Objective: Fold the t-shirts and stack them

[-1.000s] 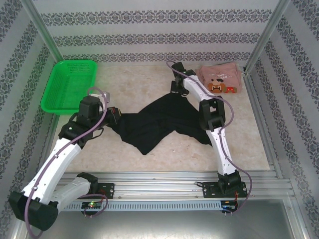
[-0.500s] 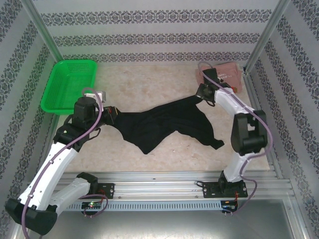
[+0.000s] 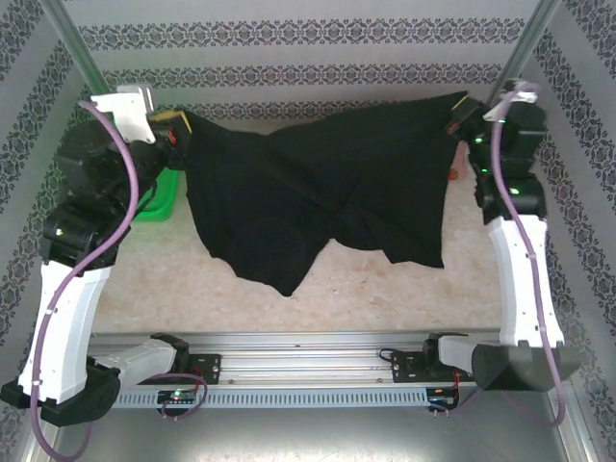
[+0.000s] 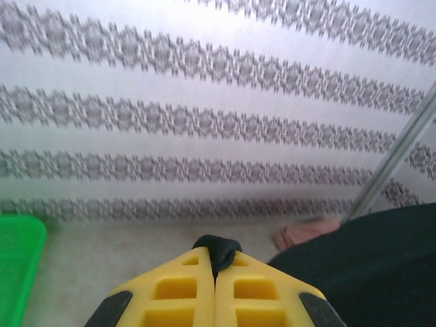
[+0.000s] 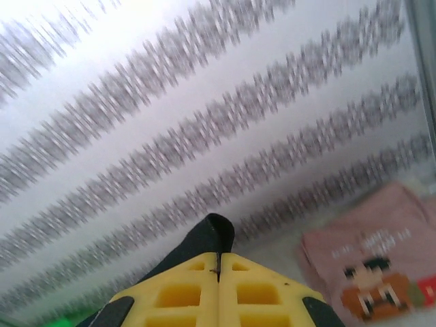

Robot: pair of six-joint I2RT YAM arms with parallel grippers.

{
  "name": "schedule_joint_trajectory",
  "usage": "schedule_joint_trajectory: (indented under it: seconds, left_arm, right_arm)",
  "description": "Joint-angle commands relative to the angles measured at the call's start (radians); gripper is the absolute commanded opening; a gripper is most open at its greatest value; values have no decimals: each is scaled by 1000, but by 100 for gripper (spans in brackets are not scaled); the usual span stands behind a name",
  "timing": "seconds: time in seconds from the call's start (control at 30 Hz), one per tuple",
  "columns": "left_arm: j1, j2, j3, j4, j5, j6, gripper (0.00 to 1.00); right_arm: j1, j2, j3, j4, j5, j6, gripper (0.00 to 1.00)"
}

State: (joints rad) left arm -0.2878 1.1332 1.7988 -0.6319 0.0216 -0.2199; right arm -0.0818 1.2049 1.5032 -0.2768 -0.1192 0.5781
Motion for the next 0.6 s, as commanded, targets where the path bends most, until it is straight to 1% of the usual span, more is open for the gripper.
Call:
schedule_joint_trajectory:
  seconds: [0.0, 0.17, 0.3, 0.43, 0.57]
  left_arm:
    - [9, 58, 146, -25, -31, 100, 0]
    - [9, 130, 365, -32, -15, 154, 0]
    - [9, 156, 489, -53, -13, 193, 0]
    - [9, 154, 543, -56, 30, 208, 0]
    - [9, 118, 546, -37, -4, 246, 0]
  right_arm:
    - [-49, -41, 76, 19, -152, 46, 0]
    - [-122, -97, 199, -24, -222, 76, 0]
    - [-158, -118, 277, -77, -268, 99, 0]
    - [-159, -146, 309, -113, -292, 131, 0]
    - [-162, -177, 331, -135, -295, 158, 0]
